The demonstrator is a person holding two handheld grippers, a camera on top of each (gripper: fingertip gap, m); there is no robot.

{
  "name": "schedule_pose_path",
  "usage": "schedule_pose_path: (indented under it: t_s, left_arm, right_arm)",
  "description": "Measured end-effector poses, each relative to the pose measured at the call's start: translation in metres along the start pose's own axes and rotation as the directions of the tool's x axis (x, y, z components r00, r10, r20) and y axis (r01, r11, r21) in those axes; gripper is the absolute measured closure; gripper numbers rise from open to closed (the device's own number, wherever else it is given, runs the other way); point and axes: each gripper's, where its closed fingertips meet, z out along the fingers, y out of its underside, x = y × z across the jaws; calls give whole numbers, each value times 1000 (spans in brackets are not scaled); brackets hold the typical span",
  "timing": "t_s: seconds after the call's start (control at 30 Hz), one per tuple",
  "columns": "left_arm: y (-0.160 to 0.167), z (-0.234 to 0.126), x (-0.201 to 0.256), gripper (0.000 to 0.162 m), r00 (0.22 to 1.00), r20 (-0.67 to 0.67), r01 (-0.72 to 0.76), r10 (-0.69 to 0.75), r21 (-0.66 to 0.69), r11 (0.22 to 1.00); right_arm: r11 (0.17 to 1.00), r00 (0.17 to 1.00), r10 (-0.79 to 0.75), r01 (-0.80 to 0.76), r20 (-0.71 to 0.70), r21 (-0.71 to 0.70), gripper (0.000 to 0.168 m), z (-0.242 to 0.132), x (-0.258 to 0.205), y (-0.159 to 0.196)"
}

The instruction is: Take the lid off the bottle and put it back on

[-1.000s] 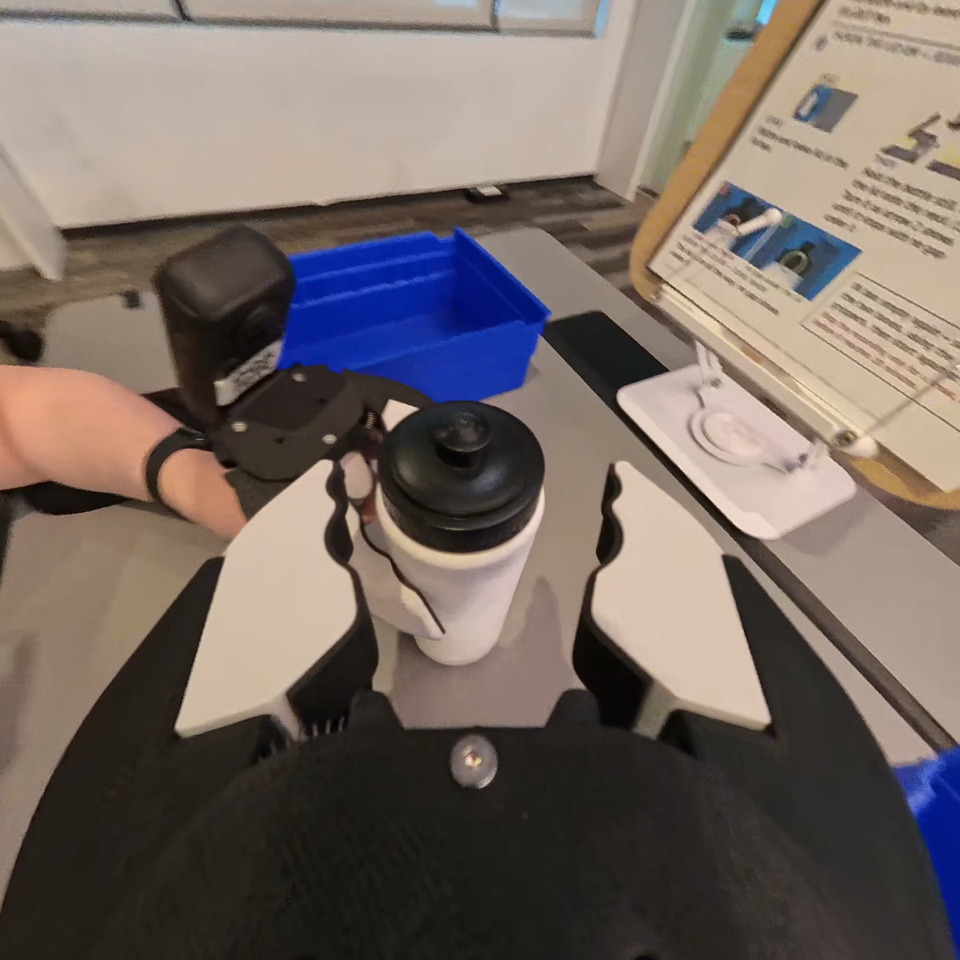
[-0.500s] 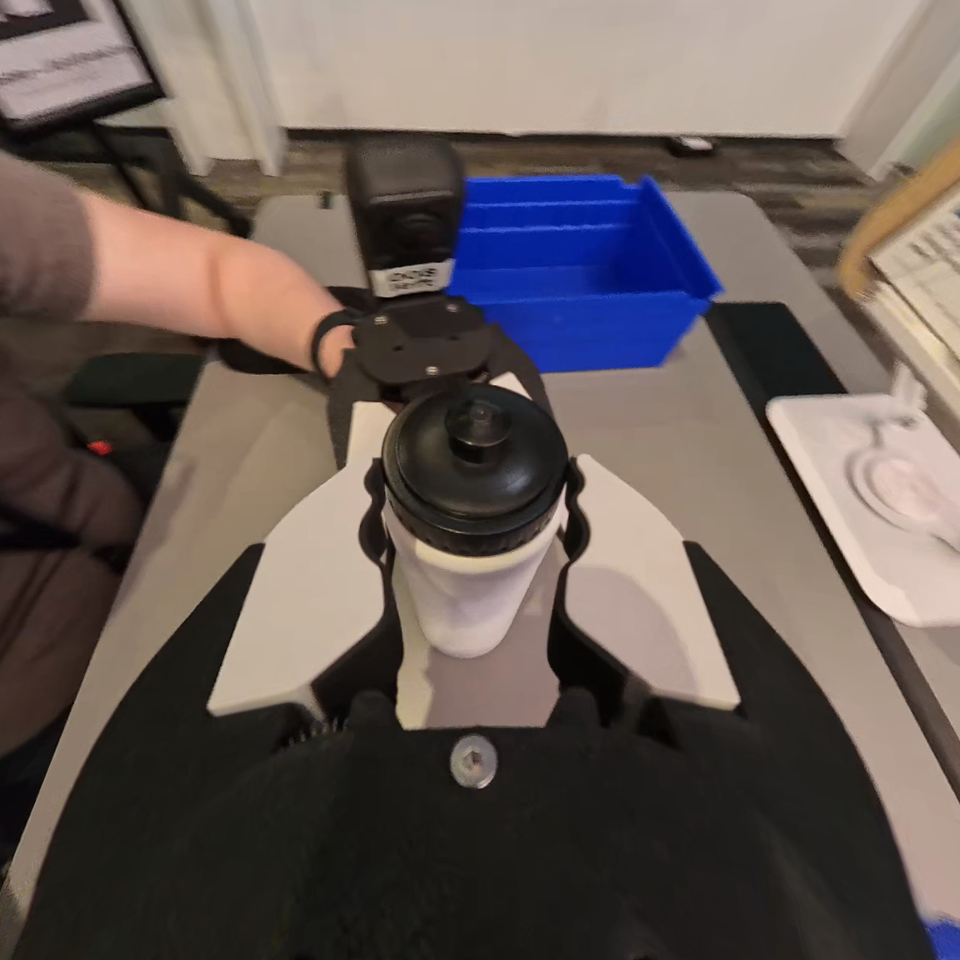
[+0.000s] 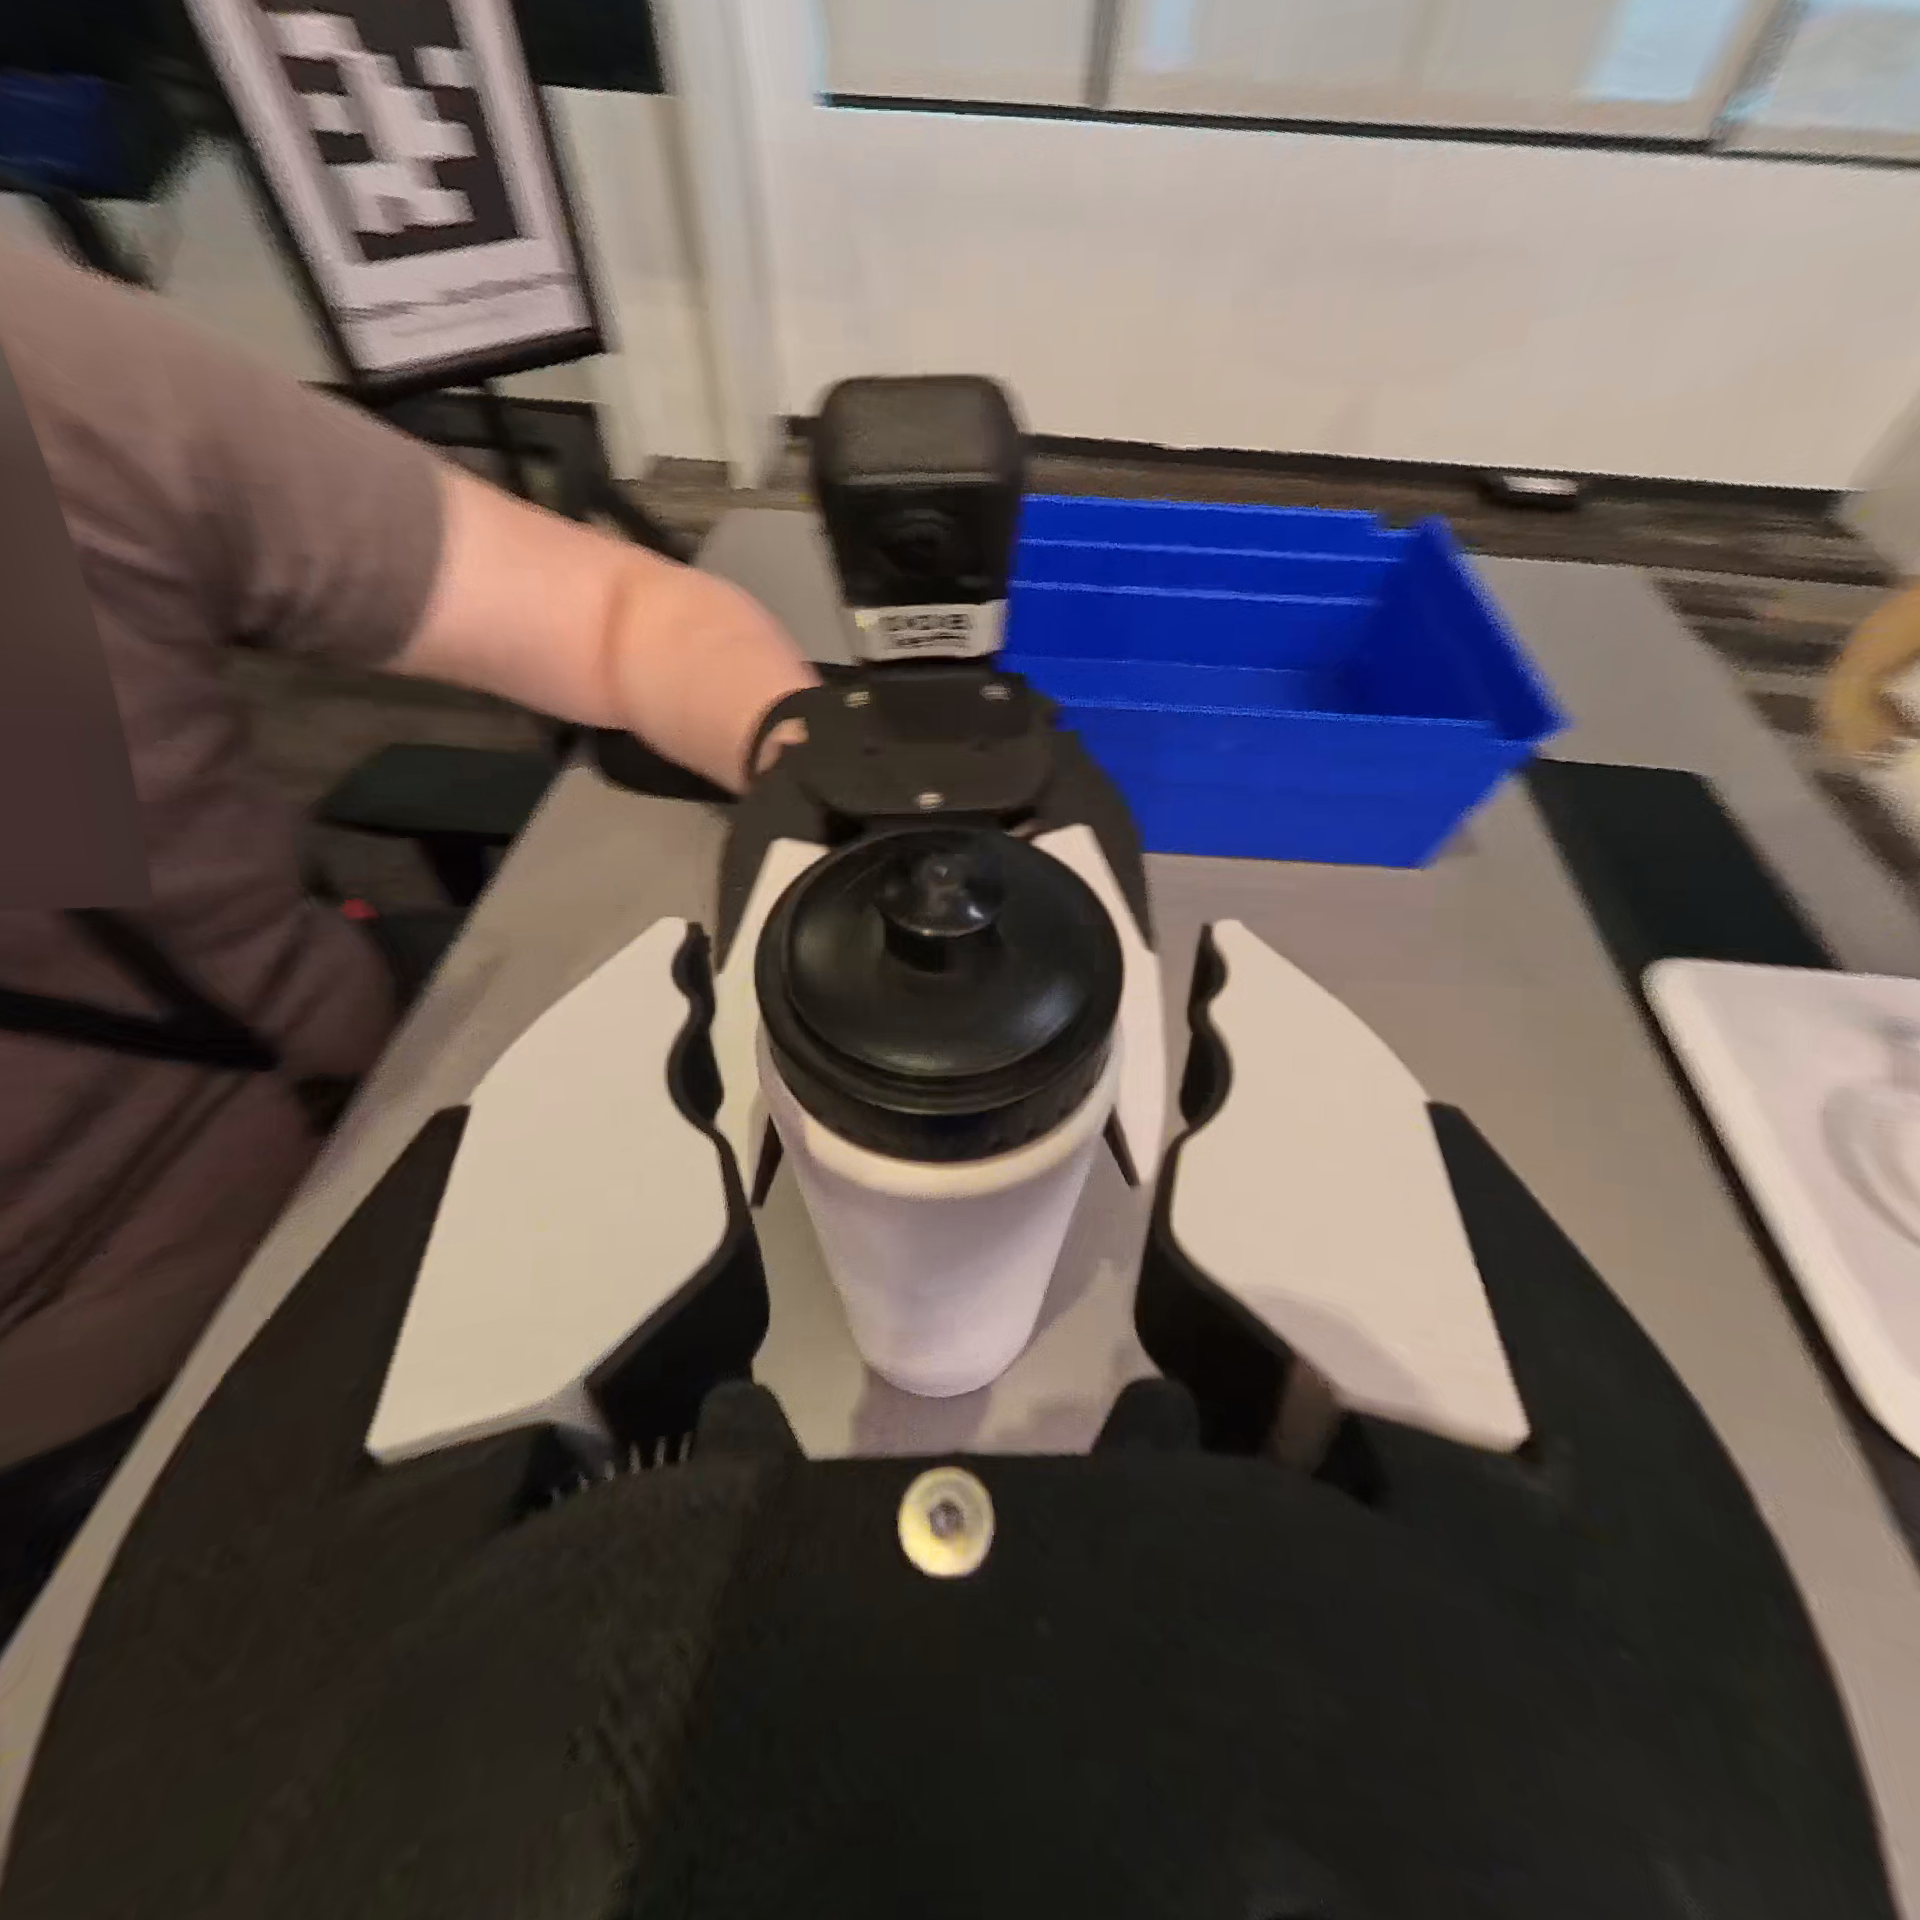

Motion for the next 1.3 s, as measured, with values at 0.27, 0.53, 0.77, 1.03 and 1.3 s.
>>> schedule_pose_path:
  t_s: [0.27, 0.53, 0.77, 1.03, 1.3]
  left_arm:
    - [5, -17, -49, 75, 932, 357, 72, -67, 0, 997]
    - [3, -8, -25, 76, 982, 183, 44, -40, -17, 999]
    - [-1, 3, 61, 76, 952, -303, -42, 43, 11, 999]
    - [-1, 4, 55, 76, 962, -270, -31, 33, 14, 999]
    - [4, -11, -36, 76, 960, 273, 64, -60, -4, 998]
  right_arm:
    - [960, 865, 235, -277, -444, -32, 79, 13, 40, 0]
    - [957, 947, 96, -172, -308, -231, 96, 11, 14, 11]
    - [991, 947, -47, 83, 317, -102, 97, -8, -63, 12]
    - [998, 963, -15, 33, 269, -61, 84, -1, -50, 6]
    - [953, 884, 223, -286, -410, -96, 77, 7, 21, -5]
